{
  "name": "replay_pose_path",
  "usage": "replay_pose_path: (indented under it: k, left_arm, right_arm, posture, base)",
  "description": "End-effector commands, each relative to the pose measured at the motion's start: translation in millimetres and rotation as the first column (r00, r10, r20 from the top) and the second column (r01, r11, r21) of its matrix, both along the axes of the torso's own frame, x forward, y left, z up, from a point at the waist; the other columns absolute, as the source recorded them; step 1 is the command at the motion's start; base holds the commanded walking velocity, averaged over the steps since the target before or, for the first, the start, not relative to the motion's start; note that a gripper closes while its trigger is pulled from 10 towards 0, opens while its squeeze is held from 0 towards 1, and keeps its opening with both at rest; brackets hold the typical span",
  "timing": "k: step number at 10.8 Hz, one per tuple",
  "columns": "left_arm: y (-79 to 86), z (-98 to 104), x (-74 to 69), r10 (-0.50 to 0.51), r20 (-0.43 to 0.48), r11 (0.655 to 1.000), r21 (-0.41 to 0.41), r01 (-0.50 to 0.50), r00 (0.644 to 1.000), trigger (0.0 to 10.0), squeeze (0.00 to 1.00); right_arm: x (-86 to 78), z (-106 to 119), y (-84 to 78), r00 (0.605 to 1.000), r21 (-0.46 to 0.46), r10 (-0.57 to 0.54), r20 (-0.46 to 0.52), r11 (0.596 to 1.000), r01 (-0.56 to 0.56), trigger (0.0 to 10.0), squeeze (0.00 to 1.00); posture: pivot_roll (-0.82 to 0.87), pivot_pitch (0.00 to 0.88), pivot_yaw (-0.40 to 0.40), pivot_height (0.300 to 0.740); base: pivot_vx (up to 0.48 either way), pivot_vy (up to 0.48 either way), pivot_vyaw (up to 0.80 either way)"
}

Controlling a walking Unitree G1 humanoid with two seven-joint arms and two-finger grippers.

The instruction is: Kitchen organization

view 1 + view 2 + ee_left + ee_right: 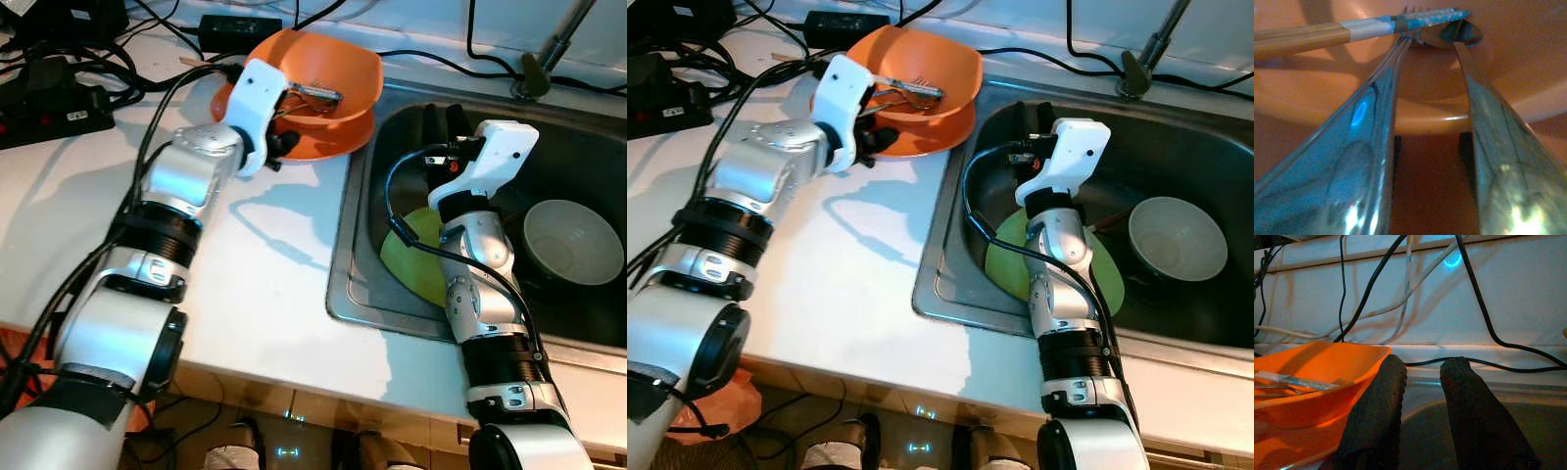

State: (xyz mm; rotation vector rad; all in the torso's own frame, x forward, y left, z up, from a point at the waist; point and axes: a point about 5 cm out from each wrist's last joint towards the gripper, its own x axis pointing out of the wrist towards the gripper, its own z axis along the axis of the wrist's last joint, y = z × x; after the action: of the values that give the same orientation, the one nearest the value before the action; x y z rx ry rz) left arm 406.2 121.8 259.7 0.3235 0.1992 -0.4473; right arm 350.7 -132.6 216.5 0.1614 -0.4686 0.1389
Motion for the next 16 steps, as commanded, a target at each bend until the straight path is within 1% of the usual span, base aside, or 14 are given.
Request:
replay_pose_path:
  k: [1,4,5,7,9,11,12,15,16]
  left_arm:
    - [1.4,-10.0,-3.8,-0.014,-0.039,0.999,0.036,0.015,0.999,10.0,0.0]
    - [15.2,-32.9,-17.6,-0.017,-0.126,0.999,0.031,0.021,0.992,10.0,0.0]
    - [16.9,-35.6,-20.3,-0.02,-0.137,0.999,0.03,0.025,0.99,10.0,0.0]
    - [18.9,-39.9,-31.8,-0.039,-0.165,0.999,0.021,0.043,0.985,10.0,0.0]
    - [23.2,-41.5,-47.2,-0.053,-0.179,0.998,0.034,0.06,0.982,10.0,0.0]
    - [35.8,-41.9,-70.7,-0.034,-0.196,0.998,0.047,0.044,0.98,10.0,0.0]
    - [38.7,-41.5,-77.2,-0.02,-0.198,0.998,0.051,0.031,0.98,10.0,0.0]
    - [48.3,-32.4,-113.1,0.015,-0.195,0.997,0.076,-0.001,0.981,10.0,0.0]
    - [50.2,-30.7,-121.2,0.023,-0.199,0.997,0.075,-0.008,0.98,10.0,0.0]
  right_arm:
    - [-1.1,-16.1,4.4,0.998,0.015,0.008,-0.063,1.0,-0.007,10.0,0.0]
    - [-0.7,-18.0,9.8,0.997,0.018,0.028,-0.069,0.999,-0.027,10.0,0.0]
    - [-0.7,-18.1,10.0,0.997,0.018,0.03,-0.069,0.999,-0.029,10.0,0.0]
    - [-0.7,-18.4,10.9,0.997,0.017,0.037,-0.069,0.999,-0.036,10.0,0.0]
    - [-0.6,-18.3,10.7,0.997,0.015,0.04,-0.069,0.999,-0.039,10.0,0.0]
    - [0.3,-18.2,8.7,0.997,0.01,0.041,-0.073,0.999,-0.04,10.0,0.0]
    - [0.7,-18.3,8.1,0.996,0.009,0.042,-0.074,0.999,-0.041,10.0,0.0]
    - [4.3,-17.3,9.3,0.995,-0.002,0.06,-0.081,0.998,-0.06,10.0,0.0]
    - [5.0,-17.5,10.4,0.994,-0.005,0.067,-0.083,0.998,-0.068,10.0,0.0]
  posture:
    - [0.25,0.23,0.024,0.74]
    - [0.26,0.227,0.027,0.74]
    - [0.26,0.224,0.027,0.74]
    - [0.26,0.216,0.026,0.74]
    - [0.27,0.219,0.023,0.74]
    - [0.28,0.233,0.01,0.74]
    - [0.29,0.236,0.005,0.74]
    - [0.33,0.251,-0.024,0.74]
    - [0.33,0.254,-0.029,0.74]
  base:
    - [0.0,0.0,0.0]
    - [0.0,0.0,0.0]
    - [0.0,0.0,0.0]
    - [0.0,0.0,0.0]
    - [0.0,0.0,0.0]
    - [0.0,0.0,0.0]
    - [0.0,0.0,0.0]
    - [0.0,0.0,0.0]
    - [0.0,0.0,0.0]
